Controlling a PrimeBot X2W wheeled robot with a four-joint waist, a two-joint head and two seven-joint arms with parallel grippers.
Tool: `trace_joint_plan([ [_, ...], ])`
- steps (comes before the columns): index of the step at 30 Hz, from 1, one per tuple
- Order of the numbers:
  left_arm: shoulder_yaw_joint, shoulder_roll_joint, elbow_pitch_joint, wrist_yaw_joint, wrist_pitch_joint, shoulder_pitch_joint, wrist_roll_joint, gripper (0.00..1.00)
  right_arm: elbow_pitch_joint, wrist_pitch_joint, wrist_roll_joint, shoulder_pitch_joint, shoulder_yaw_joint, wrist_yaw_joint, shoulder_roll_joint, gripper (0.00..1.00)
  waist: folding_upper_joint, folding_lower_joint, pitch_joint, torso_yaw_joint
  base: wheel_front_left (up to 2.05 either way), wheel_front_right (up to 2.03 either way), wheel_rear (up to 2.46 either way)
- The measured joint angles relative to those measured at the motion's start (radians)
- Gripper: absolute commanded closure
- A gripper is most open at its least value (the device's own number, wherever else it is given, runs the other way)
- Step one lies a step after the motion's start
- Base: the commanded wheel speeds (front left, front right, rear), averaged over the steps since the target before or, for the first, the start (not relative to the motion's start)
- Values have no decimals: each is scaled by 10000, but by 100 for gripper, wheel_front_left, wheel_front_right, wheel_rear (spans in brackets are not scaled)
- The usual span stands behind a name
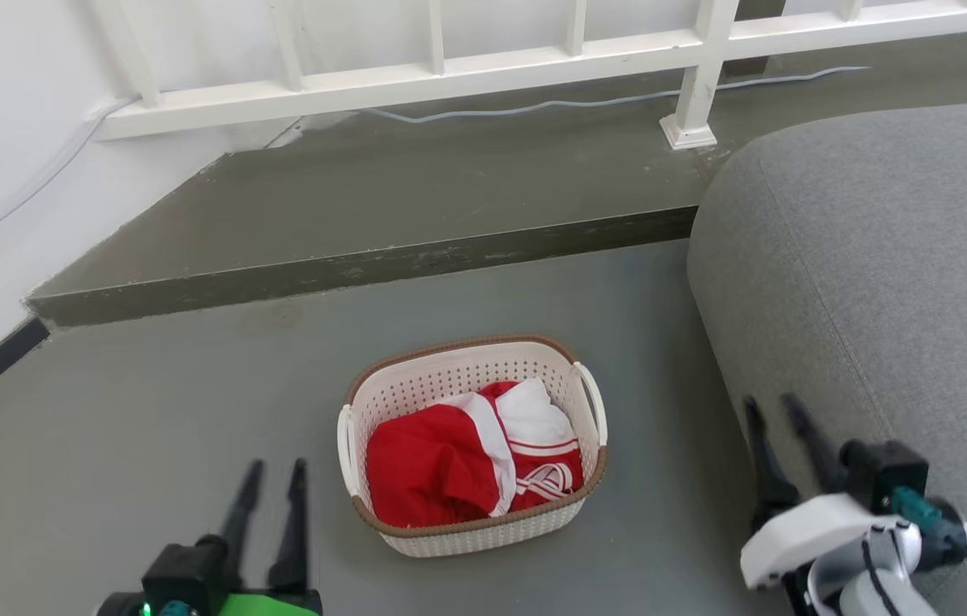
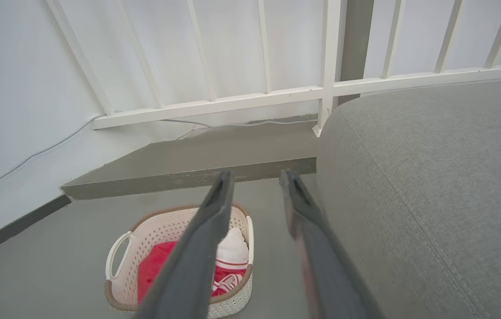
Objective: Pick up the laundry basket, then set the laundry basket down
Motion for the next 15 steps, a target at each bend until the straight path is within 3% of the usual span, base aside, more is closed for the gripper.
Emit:
trace_joint_plan([
  [15,27,-86,-98,-192,25,249,-1296,100,-81,92,1289,267,-169,278,148,100,0,0,6,23,0,0,0],
])
